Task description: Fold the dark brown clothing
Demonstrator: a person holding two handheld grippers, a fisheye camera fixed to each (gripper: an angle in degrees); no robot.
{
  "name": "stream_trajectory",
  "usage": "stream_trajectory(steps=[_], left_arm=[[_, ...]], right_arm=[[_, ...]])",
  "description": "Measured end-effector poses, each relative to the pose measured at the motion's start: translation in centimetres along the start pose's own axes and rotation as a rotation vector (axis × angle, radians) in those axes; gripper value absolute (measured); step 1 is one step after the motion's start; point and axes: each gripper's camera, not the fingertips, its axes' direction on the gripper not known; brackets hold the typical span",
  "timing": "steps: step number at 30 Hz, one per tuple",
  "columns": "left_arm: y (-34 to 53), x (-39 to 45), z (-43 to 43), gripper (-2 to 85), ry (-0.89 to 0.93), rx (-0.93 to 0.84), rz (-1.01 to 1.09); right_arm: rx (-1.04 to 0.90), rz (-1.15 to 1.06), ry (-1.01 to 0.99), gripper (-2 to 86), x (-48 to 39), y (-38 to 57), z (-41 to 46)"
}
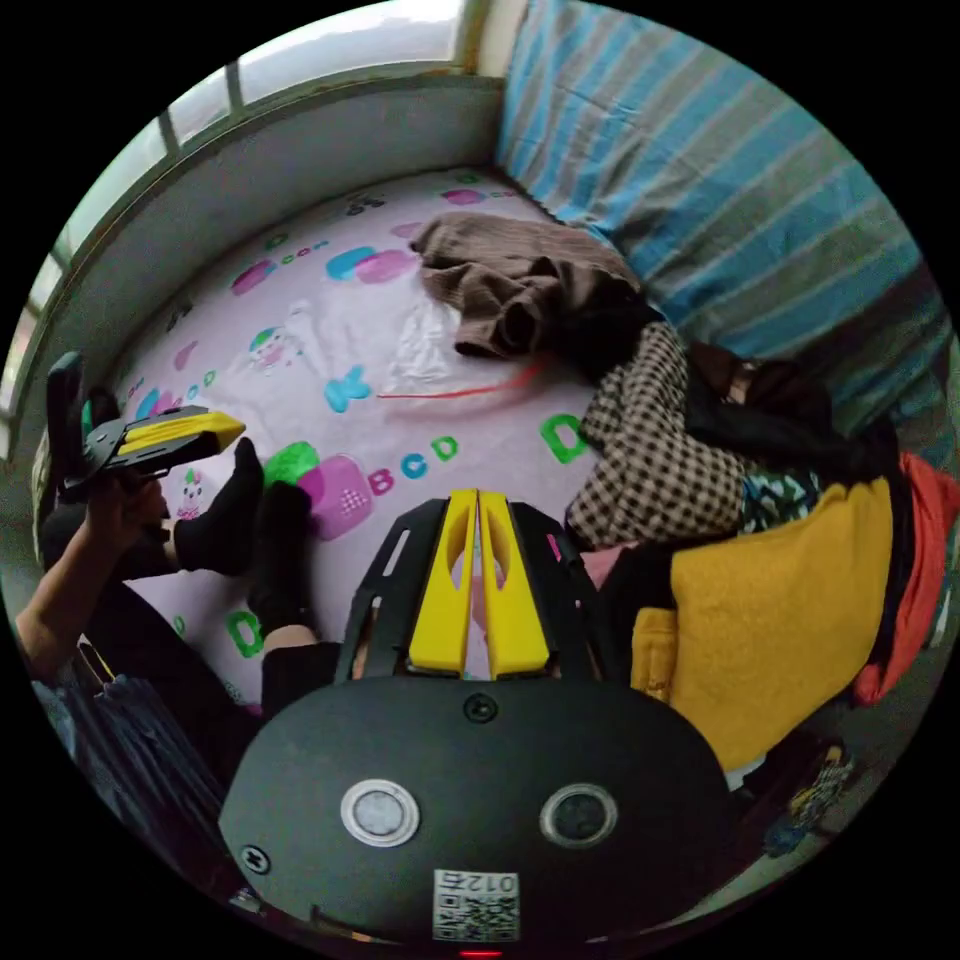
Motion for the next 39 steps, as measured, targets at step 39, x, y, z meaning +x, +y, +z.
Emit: stream_trajectory(steps=[39], left_arm=[[-31.0, 13.4, 34.3, 1.0, 0.225, -0.116, 0.254]], right_arm=[[0.249, 0.664, 0.151, 13.6, 46.6, -9.2, 10.0]])
